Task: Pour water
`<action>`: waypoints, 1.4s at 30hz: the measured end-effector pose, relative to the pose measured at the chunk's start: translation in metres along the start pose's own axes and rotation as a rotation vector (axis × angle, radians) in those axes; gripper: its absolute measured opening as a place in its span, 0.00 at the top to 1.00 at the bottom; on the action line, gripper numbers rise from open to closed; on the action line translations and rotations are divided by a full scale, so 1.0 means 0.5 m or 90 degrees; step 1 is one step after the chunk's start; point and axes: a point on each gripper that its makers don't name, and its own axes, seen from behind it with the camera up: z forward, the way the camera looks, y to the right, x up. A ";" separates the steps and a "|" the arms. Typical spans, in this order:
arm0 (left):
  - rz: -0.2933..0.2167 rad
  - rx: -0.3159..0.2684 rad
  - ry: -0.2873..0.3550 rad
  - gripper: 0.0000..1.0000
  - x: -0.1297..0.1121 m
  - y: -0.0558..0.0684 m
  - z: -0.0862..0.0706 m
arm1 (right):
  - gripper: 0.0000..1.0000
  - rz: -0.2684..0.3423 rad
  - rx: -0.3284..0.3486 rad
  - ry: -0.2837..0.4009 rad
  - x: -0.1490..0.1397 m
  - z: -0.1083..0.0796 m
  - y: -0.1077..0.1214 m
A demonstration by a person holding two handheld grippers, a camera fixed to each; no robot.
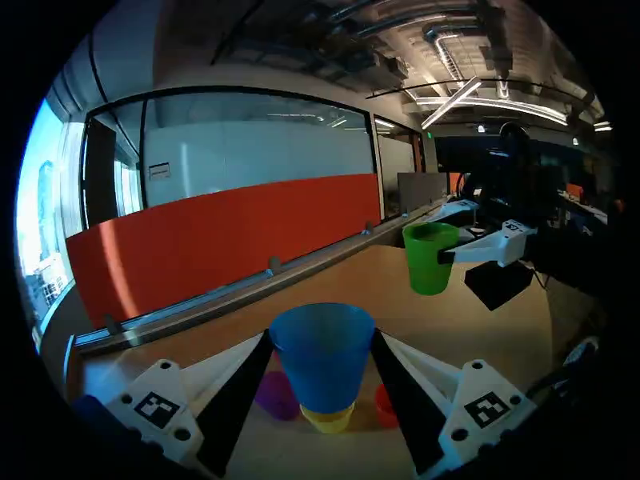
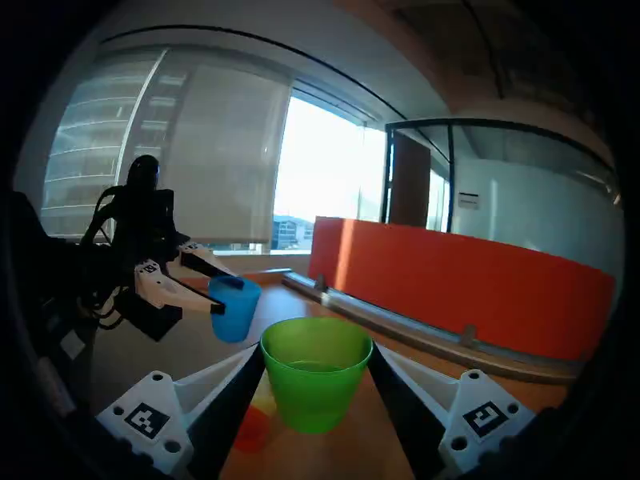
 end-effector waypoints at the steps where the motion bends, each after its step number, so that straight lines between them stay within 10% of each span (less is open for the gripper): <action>1: 0.000 -0.003 -0.004 0.12 -0.006 0.004 0.000 | 0.08 0.000 0.002 -0.005 -0.006 -0.001 -0.001; 27: 0.038 -0.059 -0.132 0.11 -0.187 0.082 -0.023 | 0.08 0.003 0.042 -0.139 -0.175 -0.019 -0.018; 42: 0.063 -0.073 -0.202 0.11 -0.294 0.073 -0.024 | 0.07 -0.004 0.057 -0.216 -0.265 -0.010 -0.019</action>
